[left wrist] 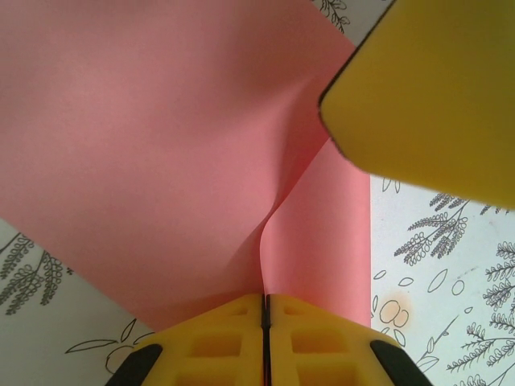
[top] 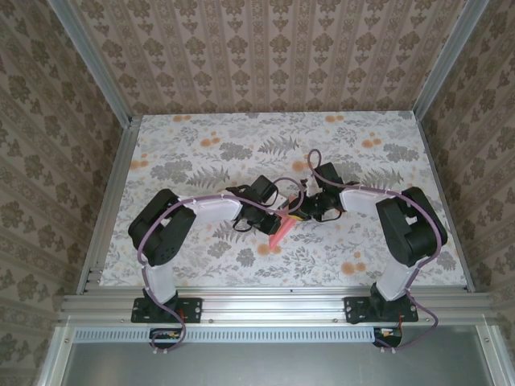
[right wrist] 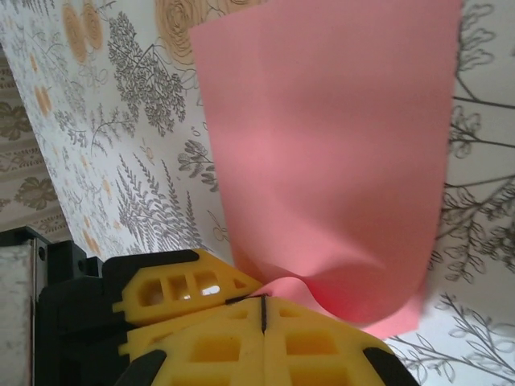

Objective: Fold a paper plane with a square sheet of paper (pick it up from the middle)
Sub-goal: Third fold the triangle at the center of the table.

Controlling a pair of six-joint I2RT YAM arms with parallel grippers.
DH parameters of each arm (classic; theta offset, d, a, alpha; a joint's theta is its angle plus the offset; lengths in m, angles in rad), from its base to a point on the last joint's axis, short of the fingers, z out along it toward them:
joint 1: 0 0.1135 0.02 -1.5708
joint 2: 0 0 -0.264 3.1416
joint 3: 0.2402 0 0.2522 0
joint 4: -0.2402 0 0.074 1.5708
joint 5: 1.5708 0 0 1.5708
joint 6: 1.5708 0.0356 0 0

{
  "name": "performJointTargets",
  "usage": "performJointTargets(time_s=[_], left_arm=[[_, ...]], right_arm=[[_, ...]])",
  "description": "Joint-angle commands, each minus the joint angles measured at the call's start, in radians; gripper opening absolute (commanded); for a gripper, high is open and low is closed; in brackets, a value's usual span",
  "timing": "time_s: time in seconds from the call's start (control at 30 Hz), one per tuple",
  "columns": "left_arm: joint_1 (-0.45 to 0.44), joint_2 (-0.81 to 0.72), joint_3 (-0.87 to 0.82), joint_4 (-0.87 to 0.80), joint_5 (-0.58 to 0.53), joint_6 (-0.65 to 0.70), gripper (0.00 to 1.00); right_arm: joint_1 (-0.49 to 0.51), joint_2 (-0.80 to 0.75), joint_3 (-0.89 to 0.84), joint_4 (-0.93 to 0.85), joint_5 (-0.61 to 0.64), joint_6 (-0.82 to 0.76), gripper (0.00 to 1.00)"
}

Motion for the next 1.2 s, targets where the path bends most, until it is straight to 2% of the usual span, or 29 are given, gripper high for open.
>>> performJointTargets(time_s=[0.0,0.4,0.63,0.83,1.03,1.17], left_arm=[[0.003,0.035,0.003,-0.02,0.001,0.032,0.09],[0.003,0.042,0.0,-0.031,-0.012,0.028,0.08],[0.003,0.038,-0.013,-0.027,-0.015,0.018,0.08],[0.003,0.038,-0.011,-0.024,-0.018,0.012,0.07],[0.004,0.041,-0.01,-0.02,-0.016,0.008,0.07],[0.004,0.045,-0.01,-0.021,-0.015,0.01,0.07]], right_arm=[[0.005,0.051,0.04,-0.016,-0.001,0.028,0.06],[0.003,0.156,0.029,-0.047,0.088,-0.042,0.06],[0.001,0.07,0.04,-0.061,0.048,-0.04,0.07],[0.01,0.002,-0.003,0.009,-0.016,0.023,0.06],[0.026,0.017,-0.078,0.085,-0.002,0.072,0.06],[0.03,0.059,-0.083,0.075,0.053,0.063,0.06]])
